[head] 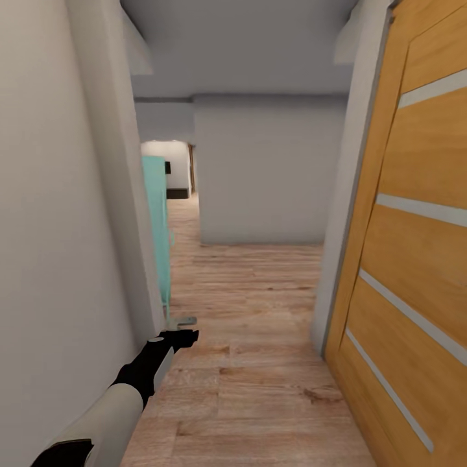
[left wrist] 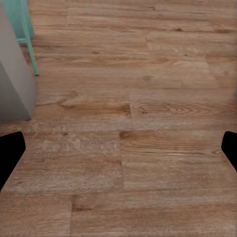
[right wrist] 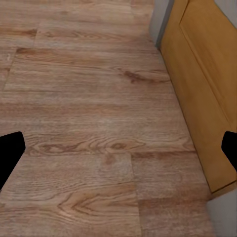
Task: Move the two storage containers from the living room to the garage. In the garage, place one container on the floor and stack the other container on top of it (either order is fine).
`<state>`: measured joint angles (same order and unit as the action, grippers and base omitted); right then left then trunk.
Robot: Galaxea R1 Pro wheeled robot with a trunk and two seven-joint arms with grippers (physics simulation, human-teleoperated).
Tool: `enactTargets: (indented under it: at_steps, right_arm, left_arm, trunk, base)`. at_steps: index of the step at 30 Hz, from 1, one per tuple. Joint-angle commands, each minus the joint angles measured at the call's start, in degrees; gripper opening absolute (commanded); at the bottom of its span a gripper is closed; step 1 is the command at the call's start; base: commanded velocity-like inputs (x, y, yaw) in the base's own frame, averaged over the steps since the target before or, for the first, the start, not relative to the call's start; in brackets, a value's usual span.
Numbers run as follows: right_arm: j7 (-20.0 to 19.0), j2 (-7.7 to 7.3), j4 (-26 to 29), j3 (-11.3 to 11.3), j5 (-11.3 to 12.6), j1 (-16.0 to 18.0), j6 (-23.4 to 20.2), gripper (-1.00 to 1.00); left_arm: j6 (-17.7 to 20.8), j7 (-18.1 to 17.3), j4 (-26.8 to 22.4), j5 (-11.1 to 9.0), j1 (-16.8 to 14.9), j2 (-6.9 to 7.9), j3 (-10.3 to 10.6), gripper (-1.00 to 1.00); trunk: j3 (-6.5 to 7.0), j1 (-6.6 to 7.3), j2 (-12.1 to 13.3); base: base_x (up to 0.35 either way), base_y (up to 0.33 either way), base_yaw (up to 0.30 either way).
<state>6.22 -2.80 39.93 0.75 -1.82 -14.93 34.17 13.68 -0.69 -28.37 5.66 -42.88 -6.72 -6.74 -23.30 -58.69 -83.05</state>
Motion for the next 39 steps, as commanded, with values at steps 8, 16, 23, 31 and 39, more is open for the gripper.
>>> enactTargets:
  at_steps: [8,16,23,31,39]
  right_arm:
    - [0.3,-0.01,0.1,0.0,-0.2,0.0,0.0,1.0]
    - [0.3,-0.01,0.1,0.0,-0.2,0.0,0.0,1.0]
    - [0.4,-0.01,2.0,0.0,-0.8,0.1,-0.3,1.0]
    - [0.4,-0.01,4.2,0.0,-0.7,0.1,0.0,1.0]
    - [0.4,-0.01,4.4,0.0,-0.7,0.1,-0.2,1.0]
  left_arm:
    - [0.3,-0.1,-0.1,0.6,0.0,-0.21,-0.4,1.0]
    - [0.3,-0.1,-0.1,0.6,0.0,-0.09,-0.4,1.0]
    - [0.2,-0.2,-0.1,0.5,0.0,-0.35,-0.4,1.0]
    - [-7.2,-0.6,1.4,0.5,0.0,0.23,-0.8,1.0]
    - [-11.7,-0.7,7.4,0.4,0.0,2.0,-1.1,1.0]
  trunk:
    - [-0.05,-0.04,0.0]
    - [-0.05,-0.04,0.0]
    - [-0.05,-0.04,0.0]
    - [-0.05,-0.04,0.0]
    - [-0.05,-0.04,0.0]
  base:
    - [0.329,0.0,0.0]
    - [0.329,0.0,0.0]
    - [0.329,0.0,0.0]
    - [0.2,0.0,0.0]
    - [0.012,0.0,0.0]
